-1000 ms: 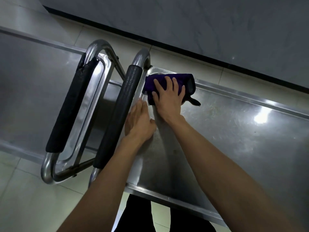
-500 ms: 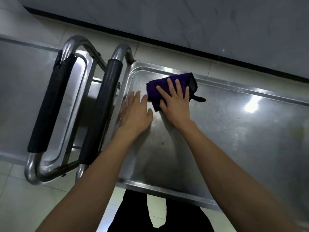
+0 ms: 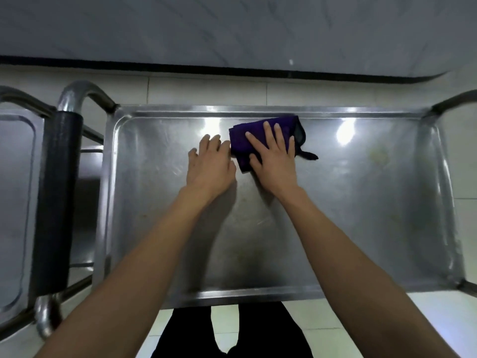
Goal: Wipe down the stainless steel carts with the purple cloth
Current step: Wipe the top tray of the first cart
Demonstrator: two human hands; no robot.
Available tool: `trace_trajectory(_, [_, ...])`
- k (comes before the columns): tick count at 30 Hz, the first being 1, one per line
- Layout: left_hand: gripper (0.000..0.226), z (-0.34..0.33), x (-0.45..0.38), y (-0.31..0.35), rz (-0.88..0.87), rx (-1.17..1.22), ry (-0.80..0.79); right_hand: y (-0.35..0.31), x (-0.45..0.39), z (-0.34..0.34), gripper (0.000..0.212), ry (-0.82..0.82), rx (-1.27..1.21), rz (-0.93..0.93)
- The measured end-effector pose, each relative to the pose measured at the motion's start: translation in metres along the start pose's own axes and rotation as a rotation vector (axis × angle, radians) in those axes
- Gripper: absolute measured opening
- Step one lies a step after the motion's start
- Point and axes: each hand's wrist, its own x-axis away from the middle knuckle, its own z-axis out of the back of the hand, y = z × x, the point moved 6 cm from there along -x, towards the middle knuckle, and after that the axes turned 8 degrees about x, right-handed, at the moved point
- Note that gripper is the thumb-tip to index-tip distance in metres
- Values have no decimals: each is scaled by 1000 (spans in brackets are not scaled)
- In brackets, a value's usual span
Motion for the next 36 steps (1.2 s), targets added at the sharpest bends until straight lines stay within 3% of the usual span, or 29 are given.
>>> trace_trajectory(6, [31,-12,-6,17,9,-104,-80,66,3,7,55,-7,-14,-135])
trace_trajectory(11, [52,-21,-3,13,4,-172,-134,67,17,-1,54,11,13,-143])
trace_trajectory(18, [48,-19,-4,3,-61,-157,-95,49,42,-14,53,22,56,-150])
trace_trajectory(22, [48,-12,15,-17,-69,-51,14,39,38,-13,53,9,76,-162])
trace_trajectory(36, [48,38,108,-157,313,60,140,-136,21,-28,52,24,80,79])
